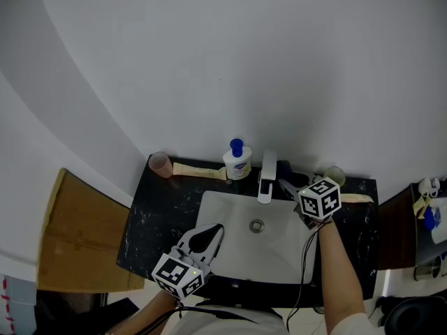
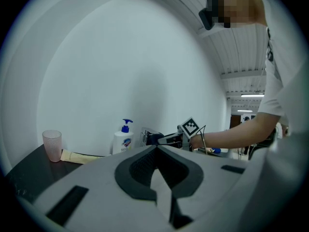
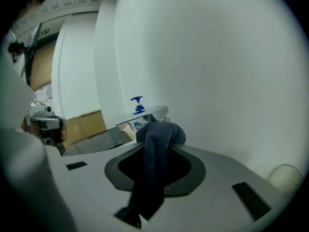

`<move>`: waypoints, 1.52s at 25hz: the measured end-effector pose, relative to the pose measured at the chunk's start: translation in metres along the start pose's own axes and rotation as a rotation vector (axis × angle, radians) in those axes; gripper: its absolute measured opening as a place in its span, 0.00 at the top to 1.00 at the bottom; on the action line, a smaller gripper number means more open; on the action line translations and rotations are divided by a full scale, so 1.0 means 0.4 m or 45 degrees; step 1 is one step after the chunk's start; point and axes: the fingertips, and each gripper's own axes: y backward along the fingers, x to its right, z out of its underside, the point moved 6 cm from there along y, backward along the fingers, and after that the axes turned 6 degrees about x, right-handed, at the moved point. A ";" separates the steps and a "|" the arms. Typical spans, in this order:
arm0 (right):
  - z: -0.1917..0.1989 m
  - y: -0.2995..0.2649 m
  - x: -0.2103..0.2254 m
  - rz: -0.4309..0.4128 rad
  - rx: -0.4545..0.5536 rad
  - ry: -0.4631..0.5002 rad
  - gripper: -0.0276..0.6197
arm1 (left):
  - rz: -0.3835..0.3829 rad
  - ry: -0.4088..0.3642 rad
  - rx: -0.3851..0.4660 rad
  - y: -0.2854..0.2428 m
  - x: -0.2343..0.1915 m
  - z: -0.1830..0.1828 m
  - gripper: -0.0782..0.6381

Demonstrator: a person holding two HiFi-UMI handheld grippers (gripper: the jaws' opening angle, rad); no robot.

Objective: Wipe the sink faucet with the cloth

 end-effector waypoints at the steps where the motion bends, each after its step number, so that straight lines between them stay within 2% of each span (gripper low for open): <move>1: 0.012 0.011 0.024 0.090 0.001 -0.017 0.82 | 0.001 0.000 0.002 -0.001 0.001 -0.001 0.89; 2: 0.024 0.025 0.044 0.158 0.004 -0.042 0.82 | 0.003 0.000 0.005 -0.003 0.002 -0.002 0.89; 4: 0.039 0.058 0.069 0.210 0.040 -0.103 0.82 | 0.006 -0.001 0.010 -0.006 0.002 -0.004 0.89; 7: 0.010 0.103 0.066 0.180 0.149 -0.127 0.82 | 0.007 0.001 0.014 -0.010 -0.001 -0.005 0.89; 11: -0.093 0.105 0.028 0.127 0.230 -0.008 0.82 | 0.010 0.008 0.017 -0.016 0.002 -0.006 0.89; 17: -0.228 -0.006 -0.003 0.060 0.164 0.163 0.82 | -0.007 0.004 0.018 -0.016 0.009 -0.026 0.89; 22: -0.236 -0.080 0.025 0.017 0.029 0.124 0.82 | -0.031 0.011 -0.005 -0.010 0.004 -0.026 0.89; 25: -0.233 -0.069 -0.014 -0.102 0.002 0.156 0.82 | -0.025 0.014 -0.004 -0.014 0.000 -0.012 0.89; 30: -0.192 -0.005 -0.139 -0.486 -0.120 0.289 0.82 | 0.001 0.019 0.010 -0.021 0.000 0.004 0.89; 32: -0.187 0.004 -0.151 -0.541 -0.152 0.314 0.82 | 0.000 0.022 0.008 -0.024 -0.003 0.006 0.89; 35: -0.197 -0.012 -0.131 -0.537 -0.138 0.290 0.82 | -0.014 0.028 0.000 -0.026 -0.004 0.000 0.89; 36: -0.204 -0.023 -0.115 -0.506 -0.116 0.271 0.82 | -0.020 0.029 -0.005 -0.027 -0.005 -0.004 0.89; 38: -0.220 -0.048 -0.066 -0.378 -0.058 0.252 0.82 | -0.029 0.031 -0.008 -0.026 -0.009 -0.008 0.89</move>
